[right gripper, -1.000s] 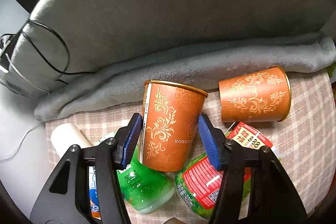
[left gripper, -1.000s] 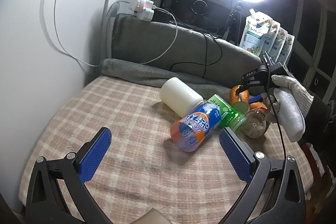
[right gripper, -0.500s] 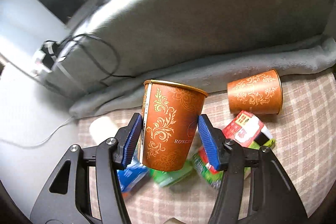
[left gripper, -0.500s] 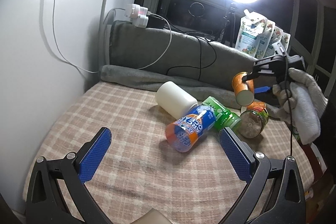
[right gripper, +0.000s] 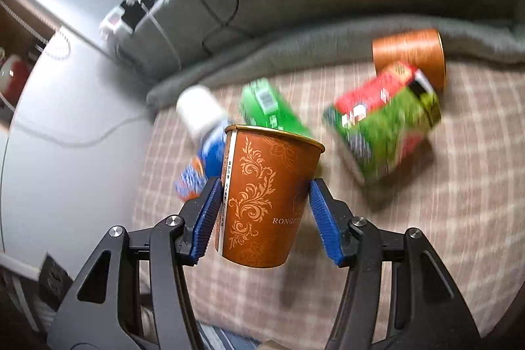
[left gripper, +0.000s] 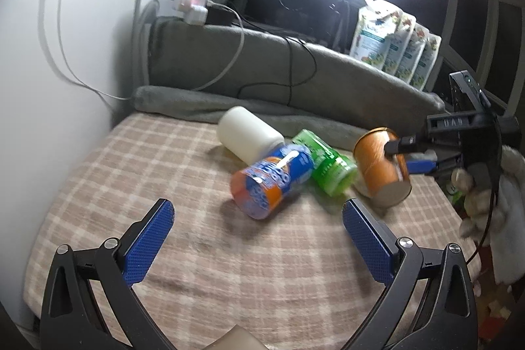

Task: Flip cup upright
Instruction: 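Rotate the held orange cup upright and lower it onto the table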

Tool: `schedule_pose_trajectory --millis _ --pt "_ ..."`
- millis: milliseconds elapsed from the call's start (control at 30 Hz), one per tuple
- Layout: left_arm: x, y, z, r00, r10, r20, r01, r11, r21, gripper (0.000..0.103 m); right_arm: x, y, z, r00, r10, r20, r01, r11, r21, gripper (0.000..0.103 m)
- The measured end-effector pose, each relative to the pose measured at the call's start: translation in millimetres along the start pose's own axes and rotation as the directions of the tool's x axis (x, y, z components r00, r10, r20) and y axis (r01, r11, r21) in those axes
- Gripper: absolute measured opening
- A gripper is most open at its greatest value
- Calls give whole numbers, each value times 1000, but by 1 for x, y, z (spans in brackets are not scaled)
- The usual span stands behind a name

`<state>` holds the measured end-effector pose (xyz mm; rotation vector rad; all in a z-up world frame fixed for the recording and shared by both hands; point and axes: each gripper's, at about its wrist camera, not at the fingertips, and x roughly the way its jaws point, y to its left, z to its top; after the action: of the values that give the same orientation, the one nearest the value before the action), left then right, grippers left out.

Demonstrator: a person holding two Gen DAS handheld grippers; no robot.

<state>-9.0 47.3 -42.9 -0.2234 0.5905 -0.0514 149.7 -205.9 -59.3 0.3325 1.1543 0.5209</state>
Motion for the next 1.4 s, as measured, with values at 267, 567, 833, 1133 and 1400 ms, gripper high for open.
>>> schedule_pose_trajectory --millis 267,567,833,1133,1400 --pt "14 -9 -9 993 -70 -100 65 997 -50 102 18 -2 -36 997 9 -83 -9 1000 -10 58" --pt "34 -14 -20 945 -218 -244 189 972 -139 97 35 -1 -47 994 7 -111 -13 999 -53 60" --pt "50 -28 -20 905 -280 -320 238 957 -163 94 26 -1 -47 996 25 -91 -32 997 -77 65" --pt "74 -53 -4 855 -342 -391 310 940 -144 90 -28 -31 -61 997 34 69 -32 999 -28 67" --pt "109 -69 1 810 -357 -464 323 934 -156 90 -63 -79 -89 988 16 153 -30 995 92 67"
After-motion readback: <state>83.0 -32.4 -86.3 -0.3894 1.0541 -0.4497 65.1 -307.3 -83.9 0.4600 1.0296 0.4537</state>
